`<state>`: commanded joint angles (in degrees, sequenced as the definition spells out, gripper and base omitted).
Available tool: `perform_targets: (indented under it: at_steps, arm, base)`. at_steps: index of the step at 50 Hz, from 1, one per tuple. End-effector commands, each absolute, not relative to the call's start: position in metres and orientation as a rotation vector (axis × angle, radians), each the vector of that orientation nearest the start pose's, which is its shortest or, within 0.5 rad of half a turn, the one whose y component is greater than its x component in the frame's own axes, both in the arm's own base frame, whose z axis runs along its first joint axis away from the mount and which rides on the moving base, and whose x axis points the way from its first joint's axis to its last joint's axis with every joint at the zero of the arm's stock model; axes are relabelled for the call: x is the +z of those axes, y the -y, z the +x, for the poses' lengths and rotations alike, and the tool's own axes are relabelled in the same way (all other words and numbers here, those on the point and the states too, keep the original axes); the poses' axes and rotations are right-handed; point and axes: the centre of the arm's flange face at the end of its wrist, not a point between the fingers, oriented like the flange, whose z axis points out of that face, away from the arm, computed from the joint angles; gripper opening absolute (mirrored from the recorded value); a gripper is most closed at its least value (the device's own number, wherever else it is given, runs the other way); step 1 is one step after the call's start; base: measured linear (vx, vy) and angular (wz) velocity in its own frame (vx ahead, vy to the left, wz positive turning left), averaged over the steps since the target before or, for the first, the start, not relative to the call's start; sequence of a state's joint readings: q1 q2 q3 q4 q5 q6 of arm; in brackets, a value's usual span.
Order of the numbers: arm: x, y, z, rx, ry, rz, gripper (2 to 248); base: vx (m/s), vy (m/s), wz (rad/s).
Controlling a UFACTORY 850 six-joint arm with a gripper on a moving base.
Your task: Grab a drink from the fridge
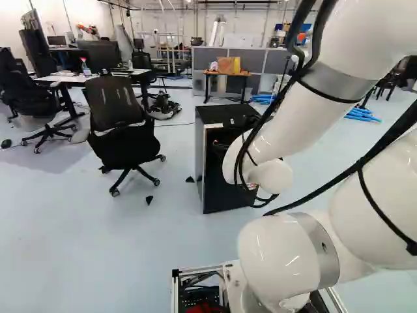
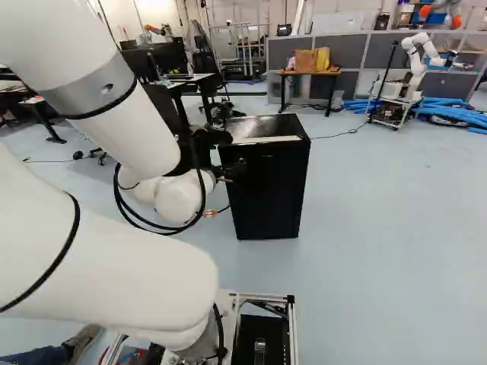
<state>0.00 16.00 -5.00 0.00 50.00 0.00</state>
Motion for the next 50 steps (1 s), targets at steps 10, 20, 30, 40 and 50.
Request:
perform_targets:
  at_steps: [10,20,30,40,50]
  arm:
    - [0.366,0.0,0.27,-1.824,0.0,-2.558,247]
    - [0.366,0.0,0.27,-1.824,0.0,-2.558,247]
    - [0.366,-0.001,0.27,-1.823,0.002,-2.556,247]
    - [0.366,-0.005,0.273,-1.819,-0.034,-2.554,247]
    - [0.367,-0.011,0.277,-1.813,-0.085,-2.551,247]
  base:
    - [0.003,0.009,0.21]
    - [0.001,0.0,0.003]
    - [0.0,0.0,0.0]
    - [0.0,0.0,0.0]
    - [0.0,0.0,0.0]
